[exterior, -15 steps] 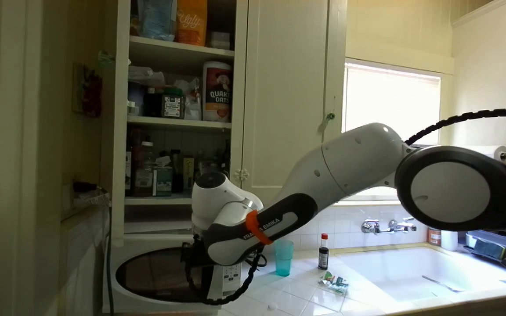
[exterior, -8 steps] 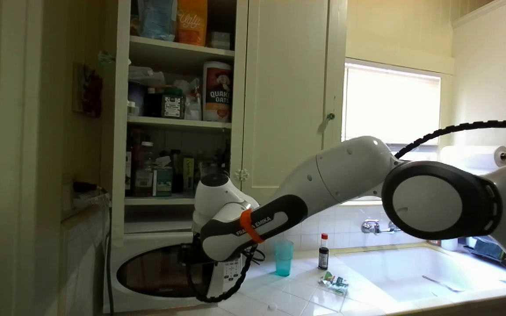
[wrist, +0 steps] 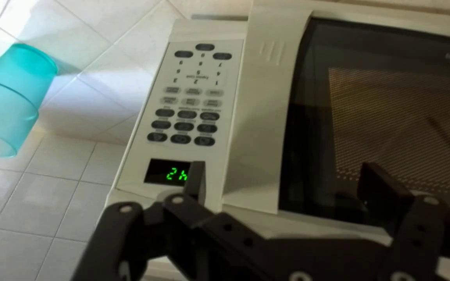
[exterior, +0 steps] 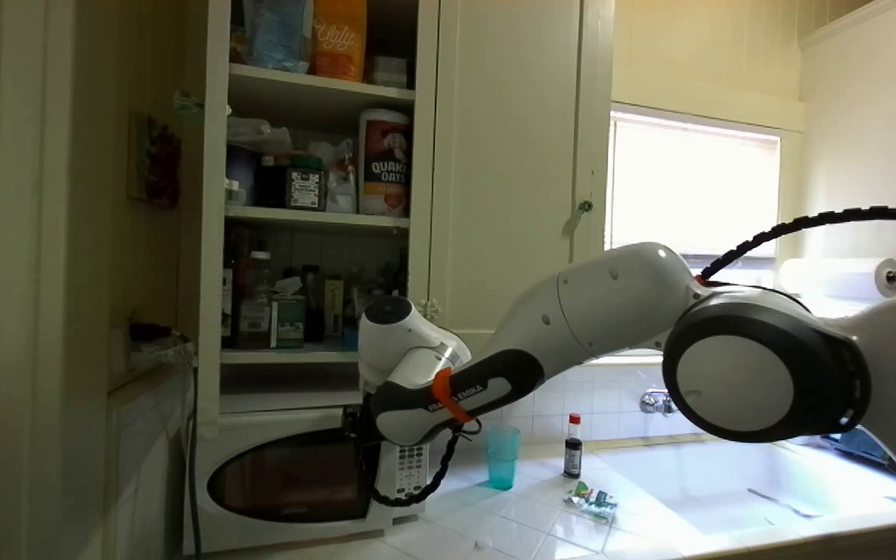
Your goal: Close the microwave door.
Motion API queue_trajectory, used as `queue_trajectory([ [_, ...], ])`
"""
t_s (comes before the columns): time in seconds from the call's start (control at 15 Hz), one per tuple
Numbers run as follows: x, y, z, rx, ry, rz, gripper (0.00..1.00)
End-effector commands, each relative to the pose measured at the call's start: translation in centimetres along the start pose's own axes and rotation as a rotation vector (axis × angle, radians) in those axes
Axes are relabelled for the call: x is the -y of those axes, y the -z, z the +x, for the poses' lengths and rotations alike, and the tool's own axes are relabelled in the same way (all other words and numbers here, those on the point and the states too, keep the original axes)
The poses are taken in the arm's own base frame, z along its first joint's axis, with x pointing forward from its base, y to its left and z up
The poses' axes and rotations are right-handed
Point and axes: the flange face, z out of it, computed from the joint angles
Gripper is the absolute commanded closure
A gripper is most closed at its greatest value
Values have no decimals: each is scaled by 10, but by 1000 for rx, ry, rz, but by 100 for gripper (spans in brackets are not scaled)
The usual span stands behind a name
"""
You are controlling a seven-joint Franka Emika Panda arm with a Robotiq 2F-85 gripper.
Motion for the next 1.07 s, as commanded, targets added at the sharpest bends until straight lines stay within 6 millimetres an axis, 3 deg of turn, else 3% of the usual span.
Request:
queue_trajectory([
  [0.0, -3, -22, 23, -37, 46, -8, 0],
  [0.33, 8, -37, 31, -33, 110, -60, 0],
  [0.67, 29, -34, 28, -37, 92, -199, 0],
  [1.0, 58, -19, 2, 19, 36, -292, 0],
])
